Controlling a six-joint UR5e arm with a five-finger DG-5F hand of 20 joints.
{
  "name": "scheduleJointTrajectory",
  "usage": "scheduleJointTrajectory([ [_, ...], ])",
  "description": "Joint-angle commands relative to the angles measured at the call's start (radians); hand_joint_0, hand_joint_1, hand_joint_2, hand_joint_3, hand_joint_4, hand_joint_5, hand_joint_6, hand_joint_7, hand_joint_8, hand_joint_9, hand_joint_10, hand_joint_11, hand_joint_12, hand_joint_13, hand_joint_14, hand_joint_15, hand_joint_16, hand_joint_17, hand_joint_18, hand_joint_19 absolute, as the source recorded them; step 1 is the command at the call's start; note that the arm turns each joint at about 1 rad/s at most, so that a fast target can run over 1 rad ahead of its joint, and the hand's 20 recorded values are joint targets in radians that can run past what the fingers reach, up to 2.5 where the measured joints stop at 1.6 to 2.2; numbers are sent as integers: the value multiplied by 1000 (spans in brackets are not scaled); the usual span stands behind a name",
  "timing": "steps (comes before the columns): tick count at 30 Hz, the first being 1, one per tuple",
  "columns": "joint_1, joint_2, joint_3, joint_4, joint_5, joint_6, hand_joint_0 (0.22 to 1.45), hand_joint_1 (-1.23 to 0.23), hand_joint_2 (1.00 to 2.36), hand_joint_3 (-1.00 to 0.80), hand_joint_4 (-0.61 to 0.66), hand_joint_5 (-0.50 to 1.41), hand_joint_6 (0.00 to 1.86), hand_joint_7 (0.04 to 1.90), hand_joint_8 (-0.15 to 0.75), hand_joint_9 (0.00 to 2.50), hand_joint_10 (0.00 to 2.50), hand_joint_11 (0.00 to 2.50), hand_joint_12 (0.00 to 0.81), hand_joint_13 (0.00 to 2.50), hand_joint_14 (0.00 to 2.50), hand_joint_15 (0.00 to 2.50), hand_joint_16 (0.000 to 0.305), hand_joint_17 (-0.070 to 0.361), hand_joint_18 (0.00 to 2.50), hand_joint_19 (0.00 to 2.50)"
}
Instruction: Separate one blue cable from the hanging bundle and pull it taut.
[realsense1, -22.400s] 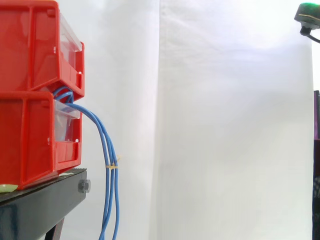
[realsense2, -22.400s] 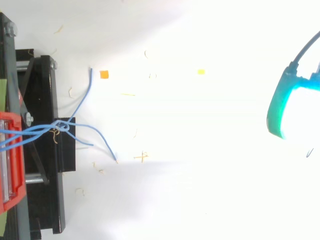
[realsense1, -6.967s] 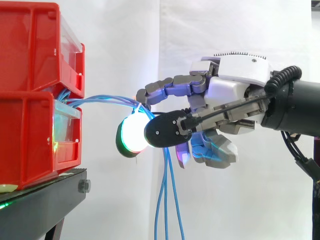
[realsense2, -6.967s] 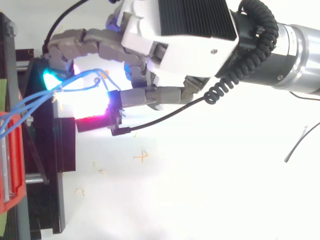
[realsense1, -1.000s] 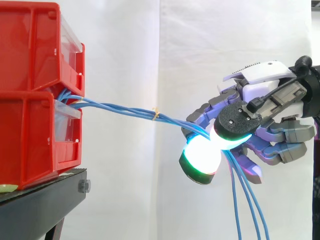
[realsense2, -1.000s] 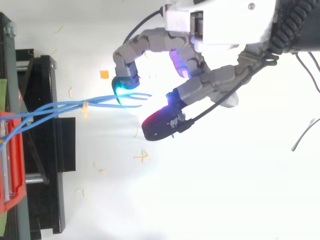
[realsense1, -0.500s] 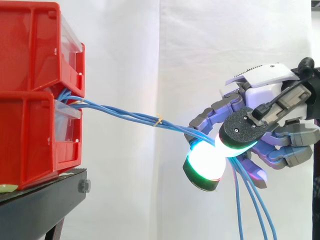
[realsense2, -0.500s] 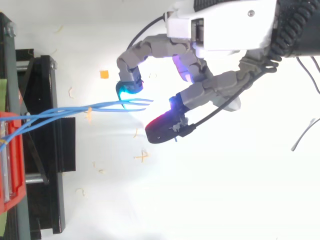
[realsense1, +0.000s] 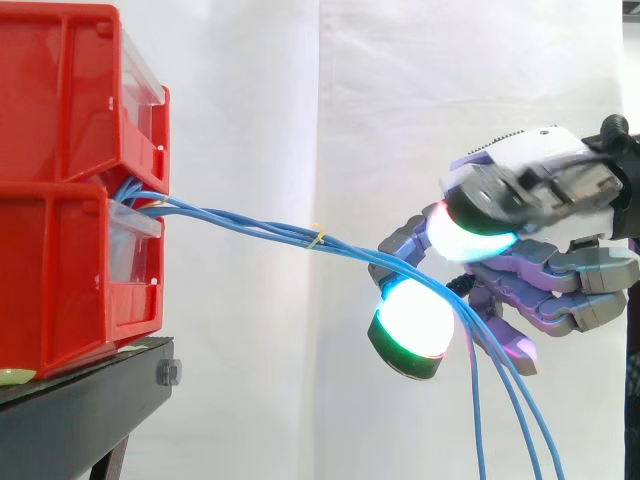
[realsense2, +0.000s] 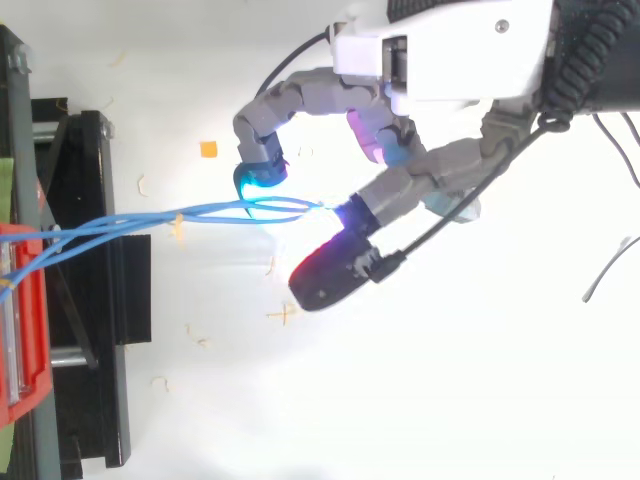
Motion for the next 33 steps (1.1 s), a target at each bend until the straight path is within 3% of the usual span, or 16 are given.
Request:
scheduleJointTrajectory([
  [1, 0, 0, 0, 0, 0, 0, 548, -312, 1000, -500, 136, 125, 505, 1184, 120, 2154, 31, 651, 305, 1843, 25, 1144, 48, 109, 1143, 854],
  [3, 1, 0, 0, 1, 0, -1, 597, -349, 1000, -500, 134, 125, 505, 1191, 104, 2158, 30, 670, 302, 1848, 24, 1158, 45, 101, 1134, 866],
  [8, 0, 0, 0, 1, 0, -1, 743, -621, 1003, -468, 140, 131, 505, 1203, 105, 2174, 29, 715, 309, 1843, 26, 1157, 43, 98, 1142, 845],
  [11, 1, 0, 0, 1, 0, -1, 753, -650, 1006, -430, 128, 132, 505, 1205, 102, 2168, 32, 715, 305, 1838, 25, 1157, 42, 95, 1138, 850],
  [19, 1, 0, 0, 1, 3, -1, 737, -718, 1017, -278, 79, 132, 505, 1213, 136, 2143, 31, 730, 307, 1825, 24, 1157, 43, 97, 1123, 841],
  [23, 4, 0, 0, 1, 6, -1, 657, -936, 1014, -312, 161, 119, 505, 1235, 162, 2112, 29, 748, 303, 1796, 27, 1168, 46, 103, 1092, 841],
  [24, 4, 0, 0, 1, 8, 0, 591, -952, 1007, -416, 182, 117, 505, 1245, 166, 2098, 31, 737, 310, 1786, 25, 1171, 47, 107, 1077, 851],
  [27, 6, 0, 0, 3, 9, 0, 494, -843, 1000, -500, 189, 119, 505, 1226, 152, 2123, 30, 713, 339, 1809, 24, 1138, 54, 121, 1117, 813],
  [29, 6, 0, 2, 1, 9, -1, 451, -660, 1000, -500, 162, 127, 505, 1208, 159, 2155, 29, 653, 348, 1831, 24, 1108, 58, 131, 1160, 776],
  [30, 6, 0, 2, 3, 9, 0, 466, -543, 1000, -500, 158, 127, 505, 1205, 163, 2153, 26, 648, 337, 1825, 24, 1115, 57, 127, 1146, 782],
  [33, 6, 0, 2, 3, 11, 0, 523, -381, 1000, -500, 128, 128, 505, 1206, 144, 2129, 26, 593, 300, 1806, 23, 1124, 51, 115, 1090, 821],
])
